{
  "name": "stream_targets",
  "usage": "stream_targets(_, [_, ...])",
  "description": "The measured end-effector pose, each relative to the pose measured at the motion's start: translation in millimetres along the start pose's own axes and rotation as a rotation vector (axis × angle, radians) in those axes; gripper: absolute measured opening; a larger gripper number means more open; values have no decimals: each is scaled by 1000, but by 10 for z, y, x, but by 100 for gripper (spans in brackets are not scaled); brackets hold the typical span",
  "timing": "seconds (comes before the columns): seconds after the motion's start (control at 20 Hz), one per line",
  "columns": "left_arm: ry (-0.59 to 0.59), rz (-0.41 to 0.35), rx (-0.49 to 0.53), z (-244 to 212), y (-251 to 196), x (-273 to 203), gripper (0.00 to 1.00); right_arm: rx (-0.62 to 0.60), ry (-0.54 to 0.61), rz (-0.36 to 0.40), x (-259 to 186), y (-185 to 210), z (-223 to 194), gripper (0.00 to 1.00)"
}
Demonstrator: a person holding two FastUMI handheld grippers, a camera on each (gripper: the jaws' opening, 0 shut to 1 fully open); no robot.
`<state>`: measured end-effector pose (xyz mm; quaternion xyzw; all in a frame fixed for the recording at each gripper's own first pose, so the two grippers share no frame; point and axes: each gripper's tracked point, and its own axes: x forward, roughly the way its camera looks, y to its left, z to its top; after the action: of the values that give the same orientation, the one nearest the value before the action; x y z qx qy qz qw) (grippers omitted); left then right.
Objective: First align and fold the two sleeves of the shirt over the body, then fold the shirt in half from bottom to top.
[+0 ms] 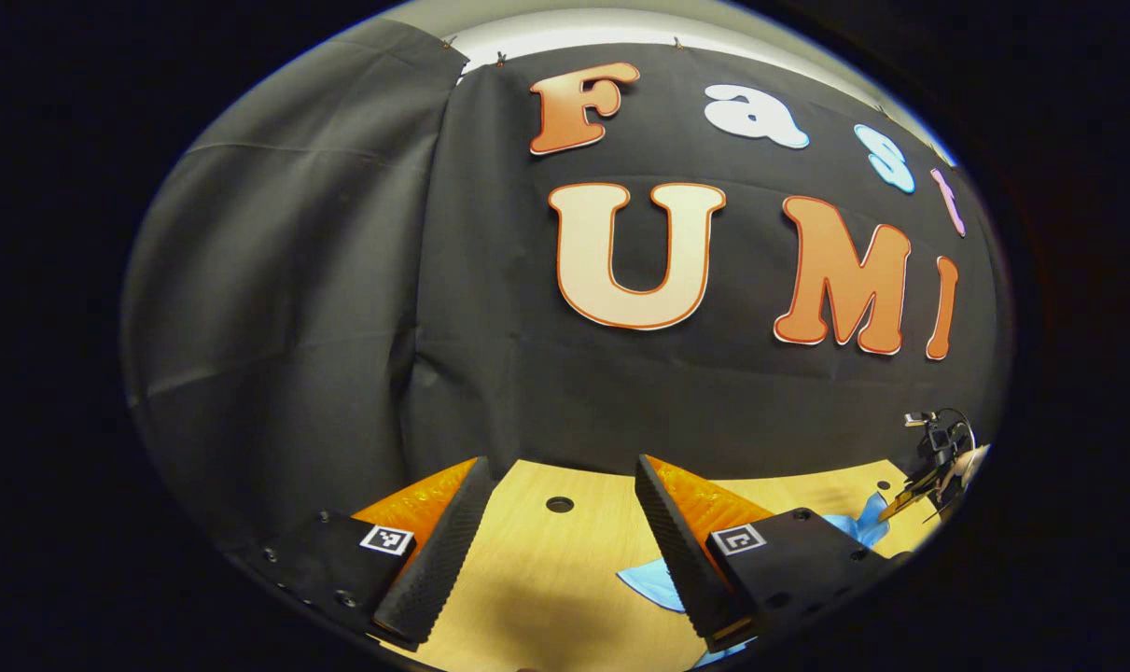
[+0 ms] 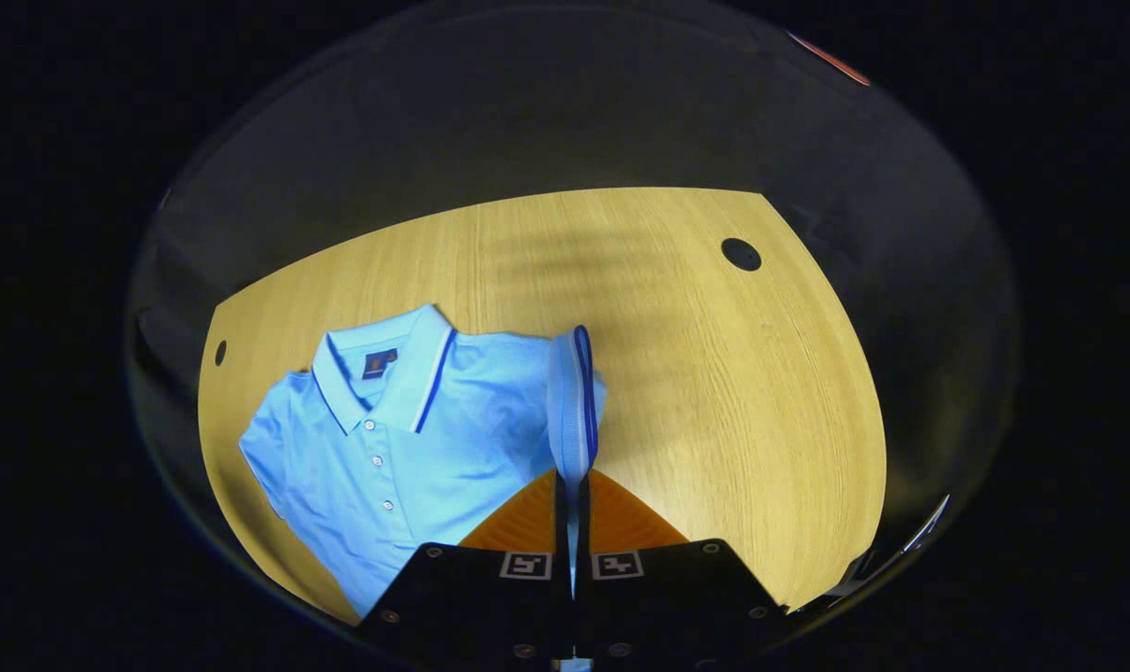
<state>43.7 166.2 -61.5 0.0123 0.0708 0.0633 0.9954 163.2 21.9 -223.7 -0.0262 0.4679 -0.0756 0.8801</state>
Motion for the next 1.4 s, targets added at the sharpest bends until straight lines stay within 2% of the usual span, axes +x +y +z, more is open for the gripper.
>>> stream_targets(0.45, [7,3,6,-35,615,41,100,-35,1,79,-121,1069,-168,2])
stream_targets(0.75, [27,30,-12,-139,896,-16,100,-23,51,175,-28,1685,-370,4])
stream_targets(0.95, [45,29,-20,-219,878,-24,100,-6,57,345,-235,2168,-404,27])
stream_targets(1.0, [46,27,-20,-224,846,-32,100,-2,43,375,-302,2247,-377,51])
stream_targets(1.05, [47,23,-21,-219,808,-30,100,-1,23,397,-371,2270,-343,53])
stream_targets(1.1, [47,17,-22,-218,760,-38,100,-1,3,405,-429,2261,-310,87])
stream_targets(1.15, [50,12,-23,-219,711,-41,100,-5,-20,401,-489,2211,-269,90])
stream_targets(1.2, [54,8,-24,-238,653,-14,100,-13,-43,389,-525,2136,-233,99])
stream_targets(1.4, [97,-18,-35,-355,331,72,100,-39,-163,335,-821,1726,-2,98])
